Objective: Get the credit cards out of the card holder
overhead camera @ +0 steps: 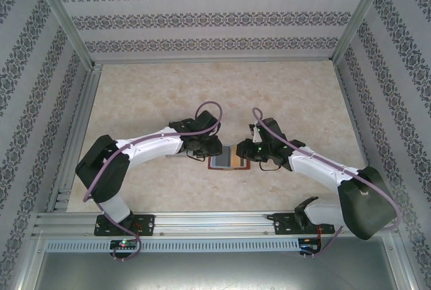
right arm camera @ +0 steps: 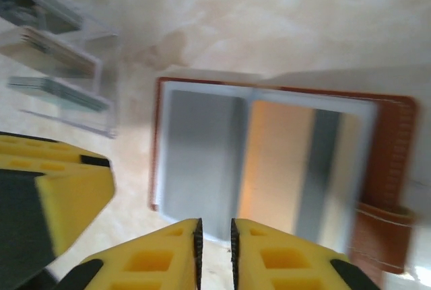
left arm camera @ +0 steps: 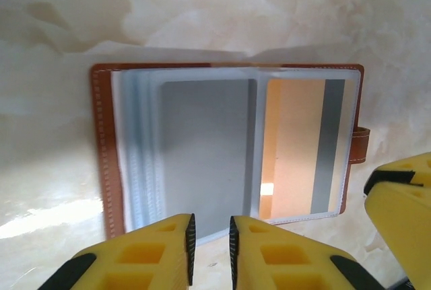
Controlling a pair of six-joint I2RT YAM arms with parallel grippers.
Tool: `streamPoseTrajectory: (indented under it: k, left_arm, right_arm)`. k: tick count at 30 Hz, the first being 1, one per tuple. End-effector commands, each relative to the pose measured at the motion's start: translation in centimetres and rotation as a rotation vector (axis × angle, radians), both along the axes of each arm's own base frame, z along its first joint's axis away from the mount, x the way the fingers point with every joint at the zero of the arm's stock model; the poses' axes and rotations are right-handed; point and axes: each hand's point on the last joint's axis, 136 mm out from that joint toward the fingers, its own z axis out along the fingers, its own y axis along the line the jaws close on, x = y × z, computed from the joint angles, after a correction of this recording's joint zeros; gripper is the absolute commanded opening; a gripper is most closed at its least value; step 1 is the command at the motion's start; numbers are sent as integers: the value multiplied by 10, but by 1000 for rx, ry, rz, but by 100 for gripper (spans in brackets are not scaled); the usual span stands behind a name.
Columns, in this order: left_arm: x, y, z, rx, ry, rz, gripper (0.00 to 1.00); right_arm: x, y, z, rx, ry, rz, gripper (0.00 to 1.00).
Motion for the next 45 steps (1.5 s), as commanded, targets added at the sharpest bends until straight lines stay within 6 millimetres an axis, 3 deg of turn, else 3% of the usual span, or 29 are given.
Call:
streamPoseTrajectory:
  k: [1, 5, 21, 33, 40, 45]
  left_arm:
    - [7, -23, 4, -96, 14, -15, 24]
    - [8, -32, -2, -121, 38, -22, 25]
    - [13, -48, -16, -145, 76, -48, 25]
    - [12, -51, -32, -138, 113, -52, 25]
    - [12, -53, -34, -143, 120, -50, 24]
    - [12, -53, -34, -148, 121, -50, 18]
  right_arm:
    - [-5, -19, -16, -117, 27, -3, 18]
    - [-6, -22, -26, -145, 54, -6, 7]
    - [-6, -34, -29, -205, 51, -14, 6]
    - [-9, -22, -50, -180, 114, 24, 7]
    - [-9, -18, -51, -175, 117, 37, 7]
    - [-10, -17, -52, -177, 119, 43, 7]
